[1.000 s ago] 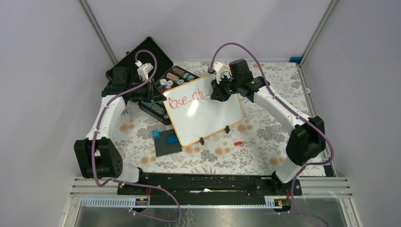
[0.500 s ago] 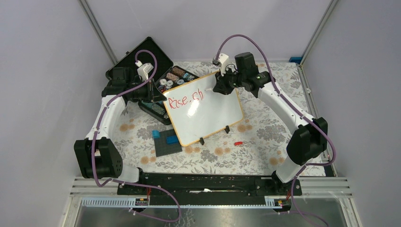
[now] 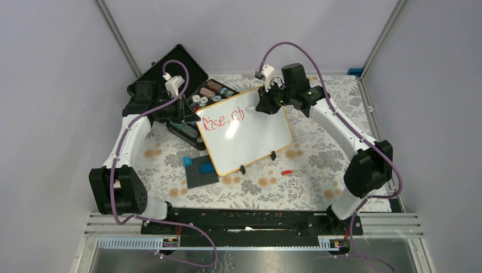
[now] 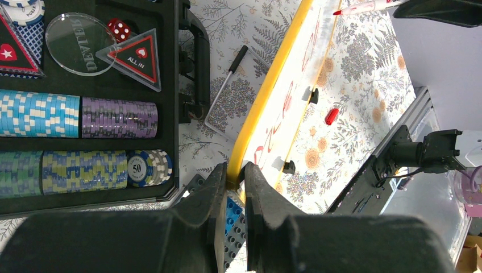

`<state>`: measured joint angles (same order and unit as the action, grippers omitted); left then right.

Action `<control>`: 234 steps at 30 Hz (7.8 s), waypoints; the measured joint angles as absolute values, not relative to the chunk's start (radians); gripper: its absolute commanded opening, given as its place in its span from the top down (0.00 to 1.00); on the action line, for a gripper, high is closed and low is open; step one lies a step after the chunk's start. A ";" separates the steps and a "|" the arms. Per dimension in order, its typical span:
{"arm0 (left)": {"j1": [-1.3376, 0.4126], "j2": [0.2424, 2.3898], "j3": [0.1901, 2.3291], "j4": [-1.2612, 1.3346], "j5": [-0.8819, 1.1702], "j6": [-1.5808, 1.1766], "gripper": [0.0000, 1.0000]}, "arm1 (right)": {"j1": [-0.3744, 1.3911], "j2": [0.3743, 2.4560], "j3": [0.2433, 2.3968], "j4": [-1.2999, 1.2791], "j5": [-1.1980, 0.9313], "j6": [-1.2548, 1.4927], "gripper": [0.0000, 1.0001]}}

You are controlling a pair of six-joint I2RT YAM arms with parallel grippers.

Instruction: Write a sentence on the whiteboard

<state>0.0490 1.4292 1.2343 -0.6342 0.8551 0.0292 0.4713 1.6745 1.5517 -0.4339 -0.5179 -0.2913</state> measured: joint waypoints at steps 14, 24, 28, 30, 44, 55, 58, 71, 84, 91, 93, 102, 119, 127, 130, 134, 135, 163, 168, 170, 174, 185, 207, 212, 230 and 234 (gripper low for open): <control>0.047 1.429 1.234 -0.634 0.854 0.030 1.00 | 0.471 1.708 1.557 -0.434 -0.519 -0.290 1.00; 0.047 1.429 1.234 -0.634 0.854 0.029 1.00 | 0.452 1.708 1.560 -0.434 -0.517 -0.290 1.00; 0.046 1.429 1.234 -0.634 0.852 0.029 1.00 | 0.442 1.708 1.561 -0.434 -0.517 -0.290 1.00; 0.046 1.429 1.234 -0.634 0.852 0.030 1.00 | 0.441 1.708 1.561 -0.434 -0.518 -0.290 1.00; 0.046 1.429 1.234 -0.634 0.851 0.029 1.00 | 0.446 1.708 1.547 -0.434 -0.540 -0.292 1.00; 0.045 1.429 1.234 -0.634 0.848 0.030 1.00 | 0.452 1.694 1.504 -0.437 -0.545 -0.310 1.00; 0.045 1.429 1.234 -0.634 0.848 0.029 1.00 | 0.452 1.691 1.504 -0.439 -0.544 -0.316 1.00; 0.043 1.429 1.235 -0.635 0.848 0.030 1.00 | 0.443 1.689 1.550 -0.489 -0.539 -0.334 1.00; 0.041 1.429 1.235 -0.635 0.848 0.030 1.00 | 0.436 1.690 1.592 -0.489 -0.524 -0.344 1.00; 0.040 1.429 1.235 -0.635 0.848 0.033 1.00 | 0.435 1.700 1.592 -0.489 -0.513 -0.356 1.00; 0.040 1.429 1.235 -0.635 0.848 0.033 1.00 | 0.435 1.705 1.592 -0.489 -0.513 -0.357 1.00; 0.039 1.429 1.235 -0.635 0.847 0.034 1.00 | 0.435 1.707 1.573 -0.485 -0.514 -0.362 1.00; 0.038 1.429 1.235 -0.635 0.842 0.034 1.00 | 0.435 1.698 1.537 -0.486 -0.518 -0.361 1.00; 0.038 1.429 1.235 -0.635 0.841 0.034 1.00 | 0.435 1.705 1.558 -0.489 -0.516 -0.361 1.00; 0.038 1.429 1.235 -0.635 0.842 0.034 1.00 | 0.435 1.710 1.580 -0.488 -0.512 -0.361 1.00; 0.038 1.429 1.235 -0.635 0.841 0.034 1.00 | 0.435 1.721 1.601 -0.488 -0.508 -0.361 1.00; 0.038 1.429 1.235 -0.635 0.841 0.034 1.00 | 0.435 1.722 1.602 -0.488 -0.508 -0.361 1.00; 0.036 1.429 1.235 -0.637 0.840 0.035 1.00 | 0.404 1.692 1.526 -0.481 -0.517 -0.371 1.00; 0.036 1.429 1.235 -0.638 0.840 0.035 1.00 | 0.404 1.679 1.501 -0.483 -0.516 -0.373 1.00; 0.036 1.429 1.235 -0.638 0.840 0.035 1.00 | 0.404 1.679 1.501 -0.483 -0.515 -0.375 1.00; 0.036 1.429 1.235 -0.638 0.840 0.035 1.00 | 0.404 1.679 1.501 -0.484 -0.514 -0.375 1.00; 0.036 1.429 1.235 -0.641 0.840 0.035 1.00 | 0.403 1.679 1.544 -0.483 -0.509 -0.374 1.00; 0.036 1.429 1.235 -0.641 0.840 0.035 1.00 | 0.356 1.692 1.555 -0.488 -0.490 -0.380 1.00; 0.035 1.429 1.235 -0.641 0.840 0.035 1.00 | 0.349 1.696 1.567 -0.490 -0.490 -0.382 1.00; 0.033 1.429 1.235 -0.643 0.840 0.035 1.00 | 0.351 1.731 1.612 -0.489 -0.504 -0.381 1.00; 0.033 1.430 1.235 -0.643 0.840 0.035 1.00 | 0.356 1.731 1.612 -0.488 -0.511 -0.381 1.00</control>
<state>0.0326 1.4296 1.2346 -0.6430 0.8398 0.0345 0.3557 1.7309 1.6123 -0.4885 -0.5114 -0.3805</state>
